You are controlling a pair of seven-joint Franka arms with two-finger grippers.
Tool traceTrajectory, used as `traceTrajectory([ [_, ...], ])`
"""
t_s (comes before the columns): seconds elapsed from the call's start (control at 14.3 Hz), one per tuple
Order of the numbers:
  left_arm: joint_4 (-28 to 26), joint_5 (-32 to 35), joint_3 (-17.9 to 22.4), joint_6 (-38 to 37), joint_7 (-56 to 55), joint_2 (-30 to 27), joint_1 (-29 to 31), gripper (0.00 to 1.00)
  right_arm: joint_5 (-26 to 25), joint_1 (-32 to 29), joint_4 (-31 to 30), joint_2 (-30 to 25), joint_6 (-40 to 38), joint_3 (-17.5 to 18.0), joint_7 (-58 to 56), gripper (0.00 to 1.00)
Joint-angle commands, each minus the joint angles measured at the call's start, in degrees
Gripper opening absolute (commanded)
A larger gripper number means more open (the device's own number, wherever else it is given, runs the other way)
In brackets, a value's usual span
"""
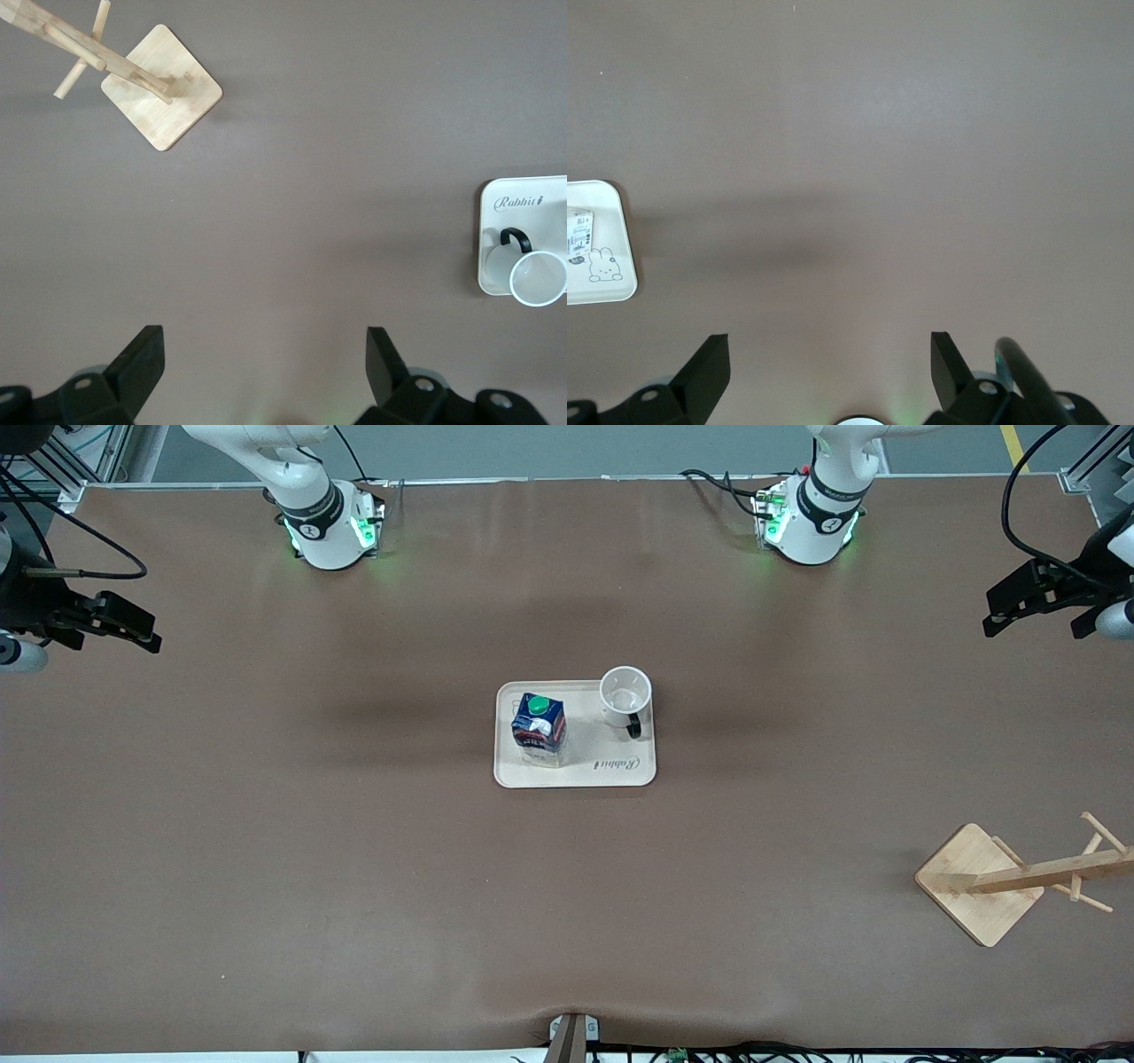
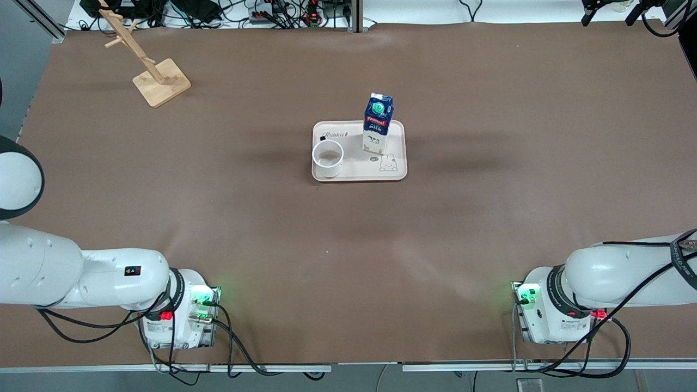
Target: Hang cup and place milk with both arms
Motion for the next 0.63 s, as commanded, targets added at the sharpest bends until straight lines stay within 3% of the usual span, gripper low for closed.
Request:
traceTrajectory([
  [0.0, 1.4, -0.8, -0.1, -1.0, -0.1, 0.3, 0.1, 1.00, 0.1, -0.9, -1.0, -1.0, 0.5, 0.5, -0.8, 1.00],
  [0.56, 2.2, -0.1, -0.4, -0.8, -0.4, 3.8, -0.6, 1.00, 0.1, -0.9, -1.0, -1.0, 0.5, 0.4, -0.8, 1.00],
])
